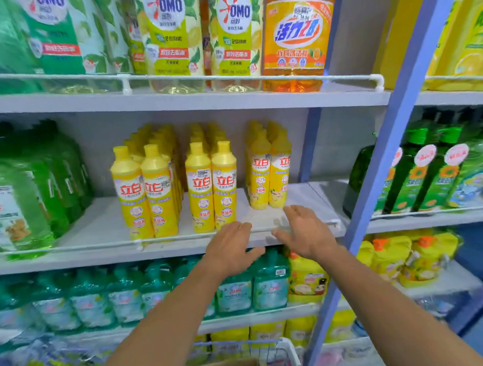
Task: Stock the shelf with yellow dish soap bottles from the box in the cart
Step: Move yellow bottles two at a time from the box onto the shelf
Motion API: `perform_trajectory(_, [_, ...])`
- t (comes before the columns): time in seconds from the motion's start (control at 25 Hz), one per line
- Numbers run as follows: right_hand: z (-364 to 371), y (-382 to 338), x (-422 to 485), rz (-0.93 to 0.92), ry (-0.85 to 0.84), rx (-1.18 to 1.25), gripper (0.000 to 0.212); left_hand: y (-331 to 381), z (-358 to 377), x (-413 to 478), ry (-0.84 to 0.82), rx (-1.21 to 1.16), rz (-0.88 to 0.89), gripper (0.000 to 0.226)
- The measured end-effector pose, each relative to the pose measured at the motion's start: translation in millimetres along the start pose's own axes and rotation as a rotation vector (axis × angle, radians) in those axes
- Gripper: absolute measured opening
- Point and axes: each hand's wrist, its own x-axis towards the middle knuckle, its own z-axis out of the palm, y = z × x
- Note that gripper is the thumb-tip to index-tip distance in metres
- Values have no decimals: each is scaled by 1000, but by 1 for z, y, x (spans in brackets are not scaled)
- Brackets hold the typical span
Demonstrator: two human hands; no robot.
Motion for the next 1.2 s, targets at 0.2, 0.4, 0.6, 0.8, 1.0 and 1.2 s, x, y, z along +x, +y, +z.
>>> perform_trajectory(0.2, [15, -97, -69, -72, -86, -67, 77, -77, -8, -108, -28, 171, -58, 70])
perform_trajectory(0.4, [86, -215, -101, -212, -190, 14, 78, -157, 18, -196, -52, 139, -245, 70])
perform_trajectory(0.6, [169, -262, -139, -299, -336, 12, 75, -203, 80, -263, -205, 75, -407, 70])
perform_trajectory(0.8, [246, -253, -178, -256, -491, 14, 71, -222, 152, -309, -348, -12, -541, 79])
perform_trajectory(1.0, [357, -234, -213, -152, -693, 11, 67, -247, 246, -335, -483, -135, -685, 61])
perform_trajectory(1.2, [511, -212, -226, -42, -800, 34, 64, -301, 379, -341, -517, -249, -810, 60])
